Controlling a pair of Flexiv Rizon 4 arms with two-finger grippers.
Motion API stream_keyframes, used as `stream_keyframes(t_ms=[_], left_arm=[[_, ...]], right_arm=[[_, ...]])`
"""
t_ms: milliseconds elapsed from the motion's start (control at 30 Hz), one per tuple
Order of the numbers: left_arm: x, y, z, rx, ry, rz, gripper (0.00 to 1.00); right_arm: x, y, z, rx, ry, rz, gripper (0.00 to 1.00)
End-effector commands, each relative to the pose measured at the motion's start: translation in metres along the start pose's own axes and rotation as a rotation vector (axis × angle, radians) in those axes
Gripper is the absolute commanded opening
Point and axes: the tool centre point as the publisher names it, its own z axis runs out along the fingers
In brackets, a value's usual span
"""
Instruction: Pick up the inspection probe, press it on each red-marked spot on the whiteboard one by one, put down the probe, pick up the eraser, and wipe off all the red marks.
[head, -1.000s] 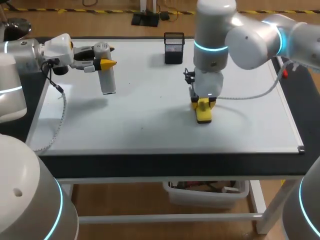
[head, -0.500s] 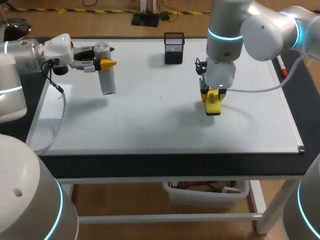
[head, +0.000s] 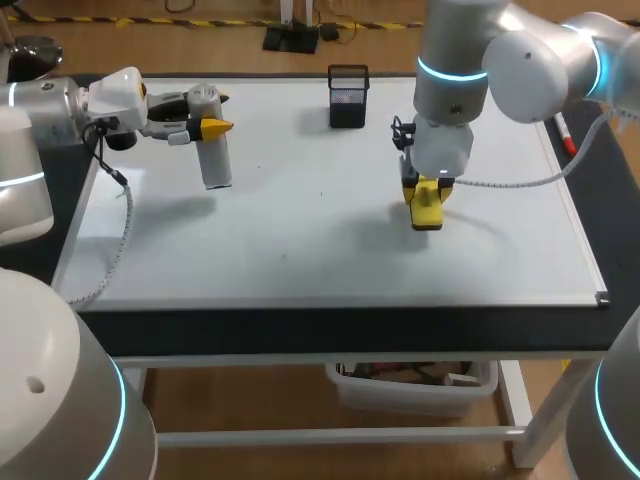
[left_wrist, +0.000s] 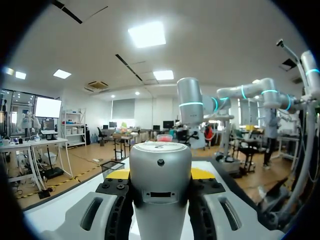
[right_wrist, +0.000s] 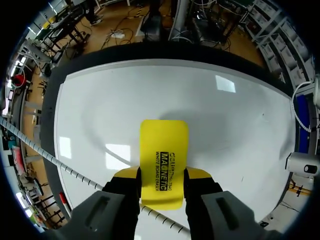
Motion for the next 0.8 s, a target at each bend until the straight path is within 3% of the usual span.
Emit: stream_keyframes(t_ms=[33,367,500,800], left_arm=[[0.000,0.000,0.001,0.001,-0.003,0.003,0.00],[0.000,0.000,0.001,0.001,-0.003,0.003,0.00],[0.000,0.000,0.001,0.001,-0.003,0.003,0.00],[0.000,0.000,0.001,0.001,-0.003,0.003,0.00]], right_arm=[[0.000,-0.025,-0.009,0.031,-0.016,-0.013,0.00],[0.017,-0.096,-0.017,0.049,0.049,-0.021,0.00],[0.022,-0.123,-0.017,0.034,0.019,-0.016,0.00],[0.028,-0.179,-0.017,0.021,0.048,-0.013,0.00]])
